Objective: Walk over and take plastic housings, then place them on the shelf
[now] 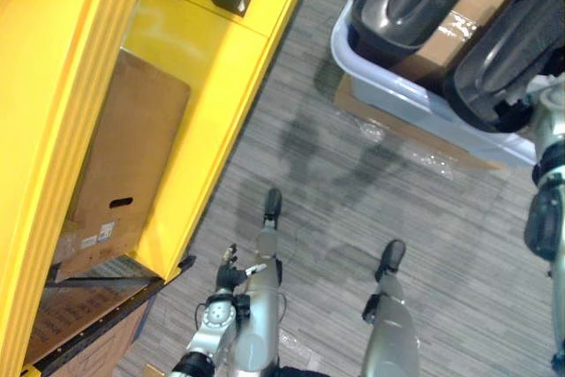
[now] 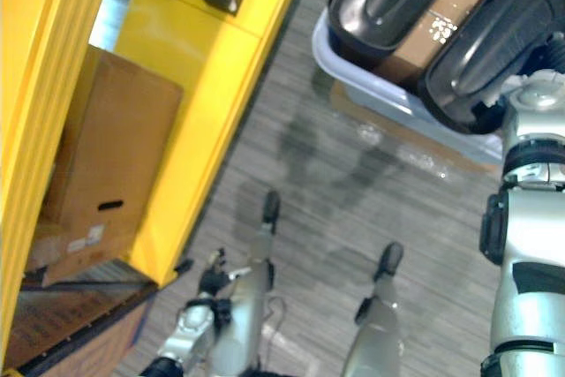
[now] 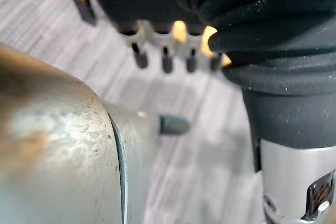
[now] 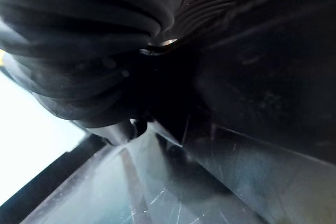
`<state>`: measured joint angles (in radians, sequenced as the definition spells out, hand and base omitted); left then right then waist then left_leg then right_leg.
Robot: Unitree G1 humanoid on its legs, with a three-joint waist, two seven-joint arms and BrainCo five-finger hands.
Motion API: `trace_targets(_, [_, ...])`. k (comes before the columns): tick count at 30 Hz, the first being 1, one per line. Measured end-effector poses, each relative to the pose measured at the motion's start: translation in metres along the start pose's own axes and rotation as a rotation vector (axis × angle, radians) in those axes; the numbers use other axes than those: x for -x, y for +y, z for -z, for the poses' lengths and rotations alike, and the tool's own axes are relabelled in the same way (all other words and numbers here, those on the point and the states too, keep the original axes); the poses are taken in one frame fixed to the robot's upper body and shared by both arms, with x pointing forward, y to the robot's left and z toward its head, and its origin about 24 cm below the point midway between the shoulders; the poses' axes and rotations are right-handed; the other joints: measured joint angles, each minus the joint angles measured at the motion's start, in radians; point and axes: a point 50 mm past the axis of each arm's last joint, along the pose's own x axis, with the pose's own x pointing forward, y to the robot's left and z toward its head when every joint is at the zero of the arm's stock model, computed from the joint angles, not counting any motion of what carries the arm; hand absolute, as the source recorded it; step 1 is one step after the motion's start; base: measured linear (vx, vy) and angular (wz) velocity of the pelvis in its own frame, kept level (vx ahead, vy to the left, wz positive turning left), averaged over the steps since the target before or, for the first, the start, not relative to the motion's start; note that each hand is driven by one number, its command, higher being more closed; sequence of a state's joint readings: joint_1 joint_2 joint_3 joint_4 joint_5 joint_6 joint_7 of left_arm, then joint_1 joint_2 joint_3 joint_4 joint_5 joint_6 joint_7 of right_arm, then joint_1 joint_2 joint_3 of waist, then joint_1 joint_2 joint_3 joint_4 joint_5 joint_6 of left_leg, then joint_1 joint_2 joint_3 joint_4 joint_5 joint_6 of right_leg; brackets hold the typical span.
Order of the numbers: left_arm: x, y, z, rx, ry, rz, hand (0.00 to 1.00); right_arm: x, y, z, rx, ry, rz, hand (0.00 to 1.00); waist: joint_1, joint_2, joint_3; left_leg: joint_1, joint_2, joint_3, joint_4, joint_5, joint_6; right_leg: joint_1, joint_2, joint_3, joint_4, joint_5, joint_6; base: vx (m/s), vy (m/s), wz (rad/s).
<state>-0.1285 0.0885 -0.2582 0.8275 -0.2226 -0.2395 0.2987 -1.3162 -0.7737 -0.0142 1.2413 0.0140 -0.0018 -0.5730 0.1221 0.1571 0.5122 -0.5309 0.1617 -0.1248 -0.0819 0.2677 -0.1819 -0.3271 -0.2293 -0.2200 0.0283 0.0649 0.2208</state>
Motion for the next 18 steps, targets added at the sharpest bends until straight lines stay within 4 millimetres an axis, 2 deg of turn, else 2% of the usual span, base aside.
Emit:
trace_targets(4, [0.000, 0.002, 0.002, -0.029, 0.000, -0.044, 0.00, -0.001, -0.007, -0.009, 0.018, -0.071, 0.090, 1.00, -0.026, 0.000, 0.000, 0.005, 0.002, 0.005, 0.000, 0.000, 0.000, -0.001, 0.000, 0.006, 0.006, 0.000, 0.000, 0.00, 0.010, -0.02])
trace_targets(9, [0.000, 0.005, -0.006, -0.087, -0.046, -0.140, 0.00, 0.000, -0.016, -0.014, 0.015, -0.125, 0.183, 1.00, -0.040, 0.000, 0.000, 0.016, 0.004, 0.012, 0.000, 0.001, 0.001, 0.001, 0.000, 0.016, 0.011, 0.000, 0.000, 0.00, 0.011, -0.04])
trace_targets(14, [-0.008, 0.020, -0.033, -0.218, -0.167, -0.273, 0.00, 0.002, -0.020, -0.021, -0.010, -0.174, 0.234, 1.00, -0.044, -0.001, 0.000, 0.042, 0.007, 0.024, 0.000, 0.001, 0.001, 0.016, 0.000, 0.029, 0.015, 0.000, 0.000, 0.00, 0.007, -0.06])
trace_targets(18, [-0.016, 0.030, -0.064, -0.326, -0.295, -0.338, 0.00, 0.003, -0.020, -0.019, -0.010, -0.169, 0.235, 1.00, -0.053, -0.001, 0.000, 0.042, 0.008, 0.023, 0.000, 0.003, 0.004, 0.015, 0.000, 0.029, 0.021, 0.000, 0.000, 0.00, 0.000, 0.00])
